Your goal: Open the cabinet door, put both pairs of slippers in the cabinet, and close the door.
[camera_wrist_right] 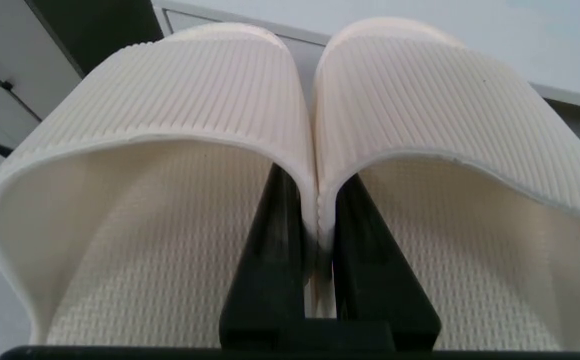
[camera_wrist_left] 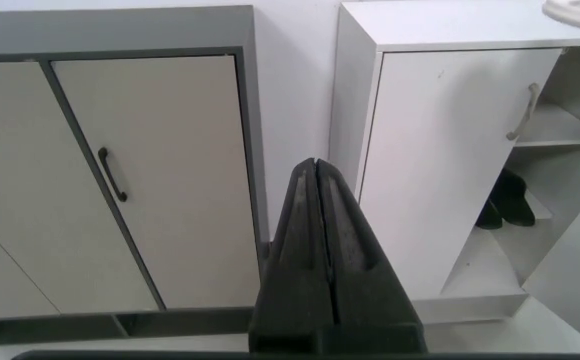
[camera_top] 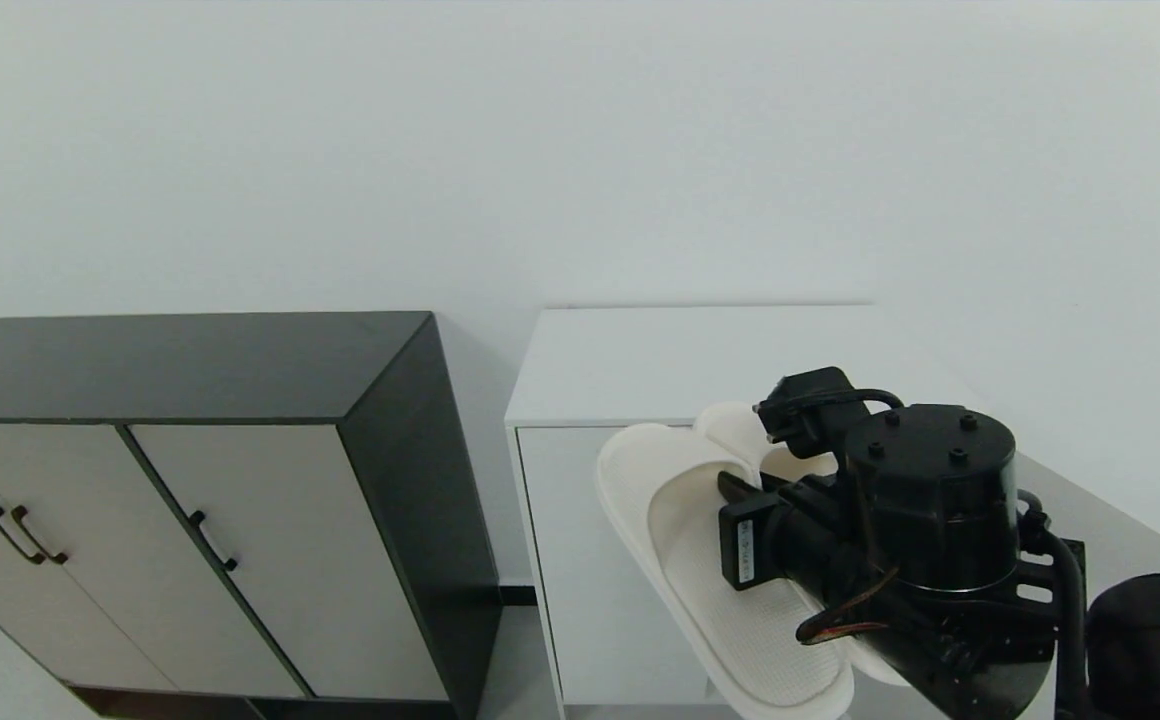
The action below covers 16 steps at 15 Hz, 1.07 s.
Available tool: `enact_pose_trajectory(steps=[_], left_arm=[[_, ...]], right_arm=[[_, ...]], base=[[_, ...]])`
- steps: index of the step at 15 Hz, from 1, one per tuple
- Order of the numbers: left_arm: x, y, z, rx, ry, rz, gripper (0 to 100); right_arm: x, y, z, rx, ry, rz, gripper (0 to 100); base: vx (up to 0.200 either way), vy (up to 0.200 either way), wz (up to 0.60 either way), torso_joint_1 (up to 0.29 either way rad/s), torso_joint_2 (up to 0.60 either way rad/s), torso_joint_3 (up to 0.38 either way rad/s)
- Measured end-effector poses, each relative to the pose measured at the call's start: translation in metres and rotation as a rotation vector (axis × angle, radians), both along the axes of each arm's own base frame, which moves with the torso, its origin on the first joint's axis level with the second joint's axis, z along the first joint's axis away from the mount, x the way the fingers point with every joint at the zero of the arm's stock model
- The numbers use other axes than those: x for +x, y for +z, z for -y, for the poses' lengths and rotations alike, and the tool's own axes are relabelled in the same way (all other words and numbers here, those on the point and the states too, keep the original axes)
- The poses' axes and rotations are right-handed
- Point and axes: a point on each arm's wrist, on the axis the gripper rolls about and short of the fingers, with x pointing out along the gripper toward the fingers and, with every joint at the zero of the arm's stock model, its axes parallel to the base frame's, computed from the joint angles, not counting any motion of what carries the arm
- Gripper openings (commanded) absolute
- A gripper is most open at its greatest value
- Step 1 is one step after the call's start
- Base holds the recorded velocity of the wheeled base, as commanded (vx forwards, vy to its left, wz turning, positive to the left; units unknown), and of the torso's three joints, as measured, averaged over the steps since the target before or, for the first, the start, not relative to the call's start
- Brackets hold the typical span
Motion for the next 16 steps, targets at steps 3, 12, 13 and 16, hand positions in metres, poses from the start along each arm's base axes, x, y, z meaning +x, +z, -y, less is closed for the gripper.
enact_pose_trajectory(steps=[3, 12, 13, 16], left_arm=[[0.0000, 0.0000, 0.0000, 0.000, 0.000, 0.000, 0], [0.0000, 0.0000, 0.0001, 0.000, -0.001, 0.000, 0], [0.0000, 0.0000, 0.0000, 0.000, -0.002, 0.000, 0], [0.0000, 0.0000, 0.0000, 0.000, -0.002, 0.000, 0]], right_arm=[[0.0006, -0.0005, -0.0004, 0.001, -0.001, -0.001, 0], [0.0006, -0.0023, -0.0012, 0.000, 0.000, -0.007, 0], [0.0008, -0.0023, -0.0011, 0.000, -0.001, -0.007, 0], [0.0008, -0.0036, -0.0007, -0.003, -0.002, -0.010, 0]], base=[[0.000, 0.000, 0.00, 0.000, 0.00, 0.000], [0.000, -0.178, 0.00, 0.001, 0.00, 0.004], [0.000, -0.200, 0.00, 0.002, 0.00, 0.007], [0.000, -0.200, 0.00, 0.006, 0.00, -0.002]])
